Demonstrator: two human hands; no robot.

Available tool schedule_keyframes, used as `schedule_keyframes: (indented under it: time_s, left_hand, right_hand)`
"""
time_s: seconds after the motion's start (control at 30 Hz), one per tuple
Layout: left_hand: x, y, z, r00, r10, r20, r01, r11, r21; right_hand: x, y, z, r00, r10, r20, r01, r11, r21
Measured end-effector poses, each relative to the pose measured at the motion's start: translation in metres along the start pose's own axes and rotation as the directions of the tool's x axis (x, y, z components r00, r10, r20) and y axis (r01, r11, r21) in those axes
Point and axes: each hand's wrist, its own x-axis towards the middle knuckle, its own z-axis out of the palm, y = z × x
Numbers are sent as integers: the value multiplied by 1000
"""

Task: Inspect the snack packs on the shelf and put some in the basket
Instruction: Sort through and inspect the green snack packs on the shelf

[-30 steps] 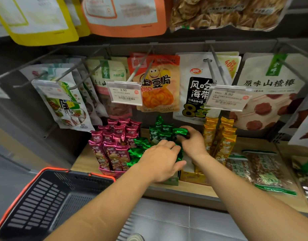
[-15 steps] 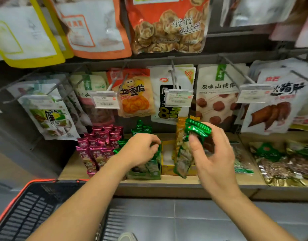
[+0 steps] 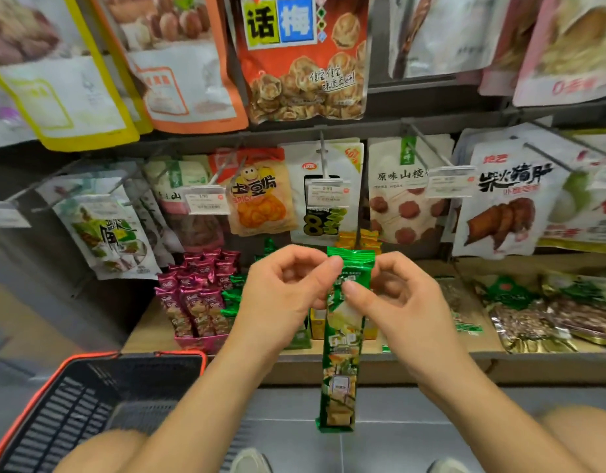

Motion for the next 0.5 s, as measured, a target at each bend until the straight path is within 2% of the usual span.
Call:
schedule_keyframes:
  time_s: [0.23, 0.5]
  left_hand:
    - [-5, -10, -6, 996, 14, -87, -14, 1000, -1]
    - [-5, -14, -6, 997, 22, -80, -21, 1000, 14]
  right_hand:
    - [-10, 7, 7, 1000, -1, -18, -1, 995, -98]
    - [-10, 8, 11, 994, -100, -44, 94, 986, -137]
